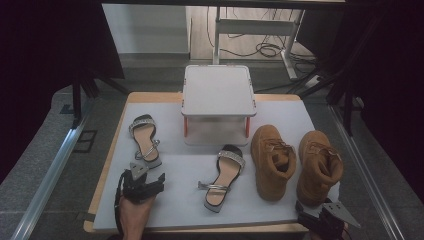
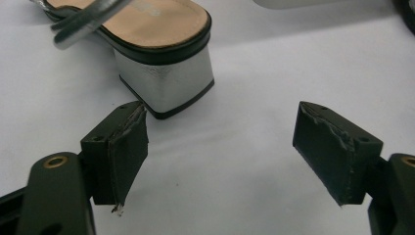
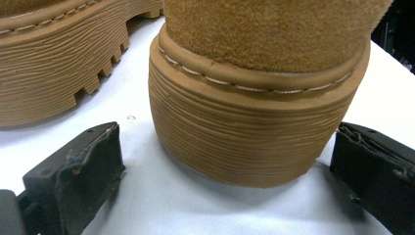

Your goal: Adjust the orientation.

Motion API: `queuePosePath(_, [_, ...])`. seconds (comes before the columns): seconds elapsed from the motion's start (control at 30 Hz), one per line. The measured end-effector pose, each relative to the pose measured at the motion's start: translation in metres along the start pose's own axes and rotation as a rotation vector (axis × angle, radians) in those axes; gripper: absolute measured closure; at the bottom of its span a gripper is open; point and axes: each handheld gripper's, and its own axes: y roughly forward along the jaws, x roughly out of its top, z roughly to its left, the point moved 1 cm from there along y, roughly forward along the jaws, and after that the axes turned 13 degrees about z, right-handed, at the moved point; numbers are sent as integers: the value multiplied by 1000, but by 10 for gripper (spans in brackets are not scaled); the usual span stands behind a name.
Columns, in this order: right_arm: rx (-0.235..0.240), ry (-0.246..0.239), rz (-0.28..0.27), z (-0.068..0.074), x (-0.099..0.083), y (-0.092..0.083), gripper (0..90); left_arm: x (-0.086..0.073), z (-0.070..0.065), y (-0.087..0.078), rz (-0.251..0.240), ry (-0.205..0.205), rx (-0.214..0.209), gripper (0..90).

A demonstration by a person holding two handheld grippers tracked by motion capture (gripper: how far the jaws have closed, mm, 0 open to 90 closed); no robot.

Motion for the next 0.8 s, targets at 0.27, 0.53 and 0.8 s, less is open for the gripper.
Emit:
queuePosePath(0.27, [0,0,-1,0,0,0,0,9,-4,1,-26,3,4,291])
queuePosePath(0.53, [0,2,-2,0,0,0,0,26,-14,12,-26,19,-26,598])
queuePosePath(0.8, [1,1,-3,0,0,0,0,42,-19,30,-8,38,10,897])
